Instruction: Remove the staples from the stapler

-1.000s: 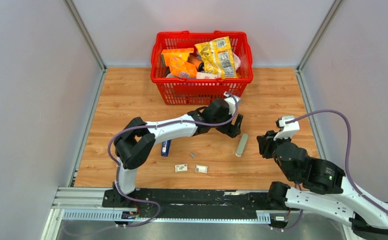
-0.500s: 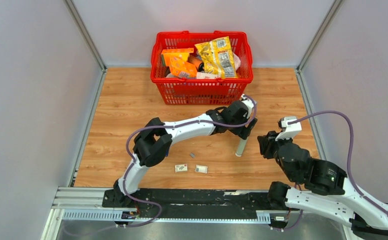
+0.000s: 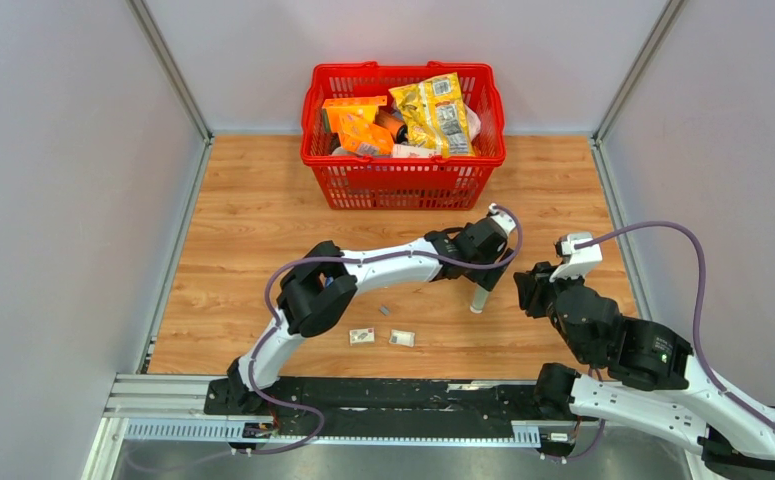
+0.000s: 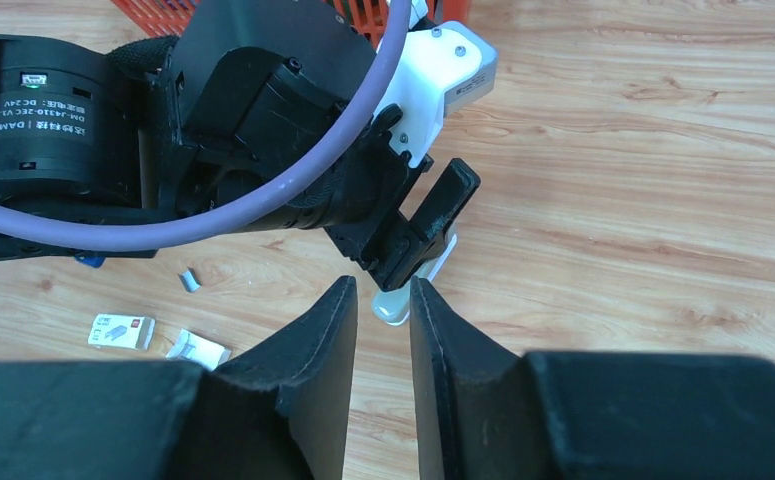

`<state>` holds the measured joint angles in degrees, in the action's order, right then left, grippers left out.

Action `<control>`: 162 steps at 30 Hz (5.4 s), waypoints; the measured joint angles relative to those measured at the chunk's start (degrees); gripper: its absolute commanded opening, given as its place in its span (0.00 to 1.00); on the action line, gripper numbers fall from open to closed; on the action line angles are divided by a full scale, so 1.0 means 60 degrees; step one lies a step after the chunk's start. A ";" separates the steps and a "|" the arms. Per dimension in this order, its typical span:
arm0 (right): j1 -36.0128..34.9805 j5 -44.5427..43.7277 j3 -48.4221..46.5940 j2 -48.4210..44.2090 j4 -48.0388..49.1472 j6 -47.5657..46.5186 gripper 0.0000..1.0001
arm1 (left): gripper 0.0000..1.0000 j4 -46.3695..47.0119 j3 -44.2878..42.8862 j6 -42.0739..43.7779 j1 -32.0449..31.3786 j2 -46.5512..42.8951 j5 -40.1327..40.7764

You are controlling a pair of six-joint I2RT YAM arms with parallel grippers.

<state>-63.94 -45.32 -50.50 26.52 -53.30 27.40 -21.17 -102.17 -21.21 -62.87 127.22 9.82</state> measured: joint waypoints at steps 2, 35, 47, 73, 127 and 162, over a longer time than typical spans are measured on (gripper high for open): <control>0.0000 0.0007 0.0000 0.0000 0.0000 0.0000 0.30 | 0.79 0.0015 -0.0004 -0.0066 -0.0029 0.0018 0.0062; 0.0000 0.0149 0.0007 0.0000 0.0000 -0.0004 0.30 | 0.34 0.0004 -0.0699 -0.1013 -0.0382 0.0903 0.0969; 0.0000 0.0204 0.0007 -0.0015 -0.0004 -0.0004 0.29 | 0.00 0.0197 -0.0255 -0.0710 -0.0437 0.0652 0.0871; 0.0000 0.2408 -0.1366 0.0109 -0.0725 -0.0273 0.04 | 0.00 0.2579 0.5206 0.2357 -0.0463 -0.5963 -0.5206; 0.0051 0.7315 -0.0361 0.0984 0.1290 -0.0794 0.00 | 0.00 0.3064 0.6980 0.2601 -0.0124 -0.9067 -0.7420; 0.0051 0.8338 0.2211 0.1169 0.2667 -0.0047 0.00 | 0.00 0.4856 0.6645 0.2572 -0.0026 -1.0163 -0.6550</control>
<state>-63.64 4.71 -37.23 33.54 -37.30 27.11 7.97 -62.30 -5.78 -63.02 66.24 -29.47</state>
